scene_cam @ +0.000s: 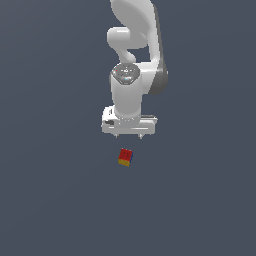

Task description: Pick up the object and move it to a goal position.

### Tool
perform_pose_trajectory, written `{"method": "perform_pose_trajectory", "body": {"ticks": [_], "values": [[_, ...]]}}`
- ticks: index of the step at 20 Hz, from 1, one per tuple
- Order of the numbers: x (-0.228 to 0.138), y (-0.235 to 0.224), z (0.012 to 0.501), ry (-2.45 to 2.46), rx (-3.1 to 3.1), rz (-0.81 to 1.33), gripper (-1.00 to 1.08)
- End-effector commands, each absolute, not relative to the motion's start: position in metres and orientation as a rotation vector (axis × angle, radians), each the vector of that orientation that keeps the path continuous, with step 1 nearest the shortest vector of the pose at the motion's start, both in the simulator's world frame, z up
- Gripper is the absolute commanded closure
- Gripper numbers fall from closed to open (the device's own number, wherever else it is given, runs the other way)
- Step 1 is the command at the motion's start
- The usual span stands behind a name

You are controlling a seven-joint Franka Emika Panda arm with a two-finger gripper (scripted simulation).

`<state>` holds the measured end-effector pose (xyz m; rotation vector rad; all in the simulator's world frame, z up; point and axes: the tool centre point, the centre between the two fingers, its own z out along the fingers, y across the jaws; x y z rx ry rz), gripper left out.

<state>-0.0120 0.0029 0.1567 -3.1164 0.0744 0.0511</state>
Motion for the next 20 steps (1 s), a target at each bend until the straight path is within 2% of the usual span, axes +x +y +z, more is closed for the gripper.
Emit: {"method": "perform_pose_trajectory", "body": {"ticks": [1, 20], "values": [[-0.012, 0.003, 0.157, 0.074, -3.116, 0.051, -0.92], [-0.006, 0.004, 0.166, -0.045, -3.143, 0.044, -0.92]]}}
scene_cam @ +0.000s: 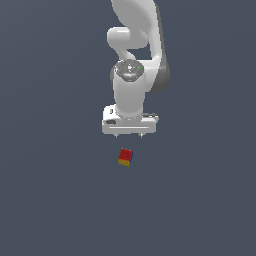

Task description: Pick up the object and move it to a goal position.

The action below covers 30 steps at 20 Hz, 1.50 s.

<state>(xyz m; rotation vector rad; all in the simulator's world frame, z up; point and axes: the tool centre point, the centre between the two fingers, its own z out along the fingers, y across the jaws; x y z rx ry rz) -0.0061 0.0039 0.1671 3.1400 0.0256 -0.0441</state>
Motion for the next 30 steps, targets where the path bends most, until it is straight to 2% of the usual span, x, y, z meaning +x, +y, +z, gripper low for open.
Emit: {"method": "perform_pose_trajectory", "body": {"ticks": [1, 30], "values": [[-0.005, 0.003, 0.166, 0.064, 3.139, -0.044, -0.92], [0.013, -0.007, 0.117, 1.153, 2.915, -0.032, -0.92]]}}
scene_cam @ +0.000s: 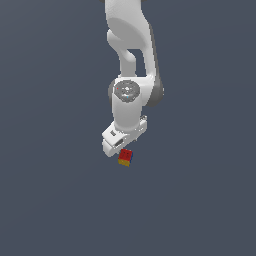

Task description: Pick up the object and move it to a goal position.

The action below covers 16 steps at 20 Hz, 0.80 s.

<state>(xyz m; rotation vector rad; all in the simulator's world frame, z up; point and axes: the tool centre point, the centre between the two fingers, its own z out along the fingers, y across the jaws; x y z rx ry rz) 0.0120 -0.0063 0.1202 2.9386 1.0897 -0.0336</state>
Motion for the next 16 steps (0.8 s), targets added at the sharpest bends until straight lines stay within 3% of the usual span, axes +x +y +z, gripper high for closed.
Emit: {"method": "perform_pose_trajectory", "body": {"ticks": [1, 16], "values": [[0.014, -0.007, 0.116, 1.193, 2.899, -0.031, -0.92], [0.022, -0.011, 0.091, 1.723, 2.625, -0.010, -0.92]]}}
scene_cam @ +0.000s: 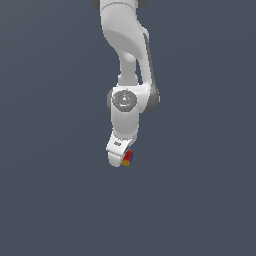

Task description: Pick up the object and move it to a goal position.

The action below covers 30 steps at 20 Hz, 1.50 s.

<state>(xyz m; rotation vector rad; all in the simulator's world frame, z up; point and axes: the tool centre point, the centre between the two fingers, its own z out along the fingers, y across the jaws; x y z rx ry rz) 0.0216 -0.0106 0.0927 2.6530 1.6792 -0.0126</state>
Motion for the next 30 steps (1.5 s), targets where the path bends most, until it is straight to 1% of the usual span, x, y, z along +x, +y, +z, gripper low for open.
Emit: {"method": "perform_pose_trajectory", "body": {"ticks": [1, 9, 17, 26, 30], "values": [[0.023, -0.011, 0.090, 1.746, 2.610, -0.008, -0.92], [0.025, -0.012, 0.084, 1.861, 2.531, -0.001, -0.92], [0.025, -0.012, 0.080, 1.869, 2.525, -0.001, -0.92], [0.024, -0.012, 0.040, 1.875, 2.521, 0.000, -0.92], [0.025, -0.012, 0.033, 1.875, 2.520, 0.000, -0.92]]}}
